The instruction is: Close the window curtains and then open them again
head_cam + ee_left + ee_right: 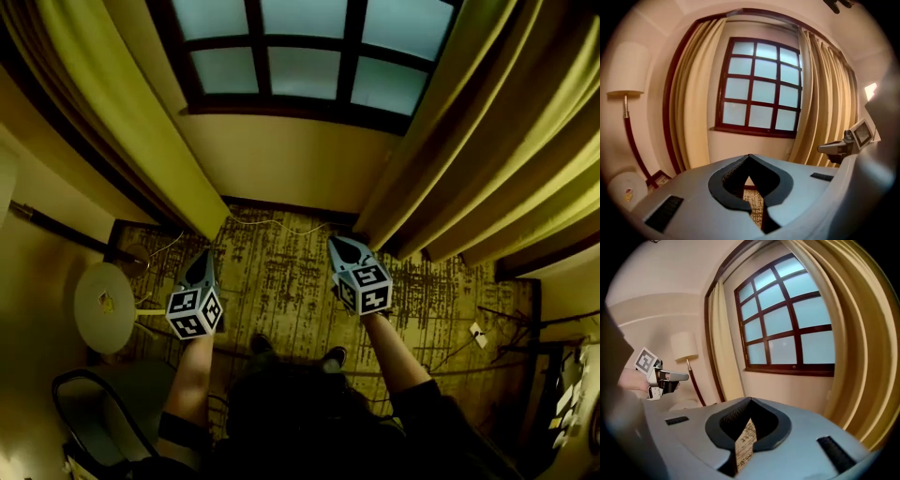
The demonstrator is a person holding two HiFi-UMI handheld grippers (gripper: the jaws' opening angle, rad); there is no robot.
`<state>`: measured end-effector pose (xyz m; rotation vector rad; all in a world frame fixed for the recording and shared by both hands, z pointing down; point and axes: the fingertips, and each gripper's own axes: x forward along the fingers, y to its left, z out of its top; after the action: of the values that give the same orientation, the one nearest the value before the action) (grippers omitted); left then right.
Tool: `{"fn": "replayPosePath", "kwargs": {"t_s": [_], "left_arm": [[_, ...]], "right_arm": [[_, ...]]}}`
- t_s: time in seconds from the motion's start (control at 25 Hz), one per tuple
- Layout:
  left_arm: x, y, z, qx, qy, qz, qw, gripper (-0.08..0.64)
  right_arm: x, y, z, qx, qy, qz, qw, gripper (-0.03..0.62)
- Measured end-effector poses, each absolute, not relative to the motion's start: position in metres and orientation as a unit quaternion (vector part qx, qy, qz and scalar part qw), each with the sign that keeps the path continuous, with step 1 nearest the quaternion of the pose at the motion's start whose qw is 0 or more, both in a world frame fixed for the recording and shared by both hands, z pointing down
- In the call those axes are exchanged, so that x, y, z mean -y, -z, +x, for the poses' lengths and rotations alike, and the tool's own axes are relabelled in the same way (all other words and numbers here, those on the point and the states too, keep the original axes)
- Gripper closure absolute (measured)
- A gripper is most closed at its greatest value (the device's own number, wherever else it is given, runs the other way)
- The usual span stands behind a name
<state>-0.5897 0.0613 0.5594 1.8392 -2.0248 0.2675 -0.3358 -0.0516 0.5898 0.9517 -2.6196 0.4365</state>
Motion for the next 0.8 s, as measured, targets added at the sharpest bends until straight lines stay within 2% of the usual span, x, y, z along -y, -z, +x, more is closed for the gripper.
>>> {"fn": "replayPosePath", "kwargs": {"t_s": [0.36,0.8], "left_arm": [[-0.138,-0.560,-0.710,0.789,-0.066,0.575,0.205,0.555],[-0.136,-0.562,-0.804,0.770,-0.058,0.604,0.197,0.555]], "right_arm": [[0.004,-0.599,-0.503,0.952,-0.144,0.206,0.176,0.591],[-0.020,-0.585,-0.623,0.956,-0.117,0.209,0.172,0.591]]}}
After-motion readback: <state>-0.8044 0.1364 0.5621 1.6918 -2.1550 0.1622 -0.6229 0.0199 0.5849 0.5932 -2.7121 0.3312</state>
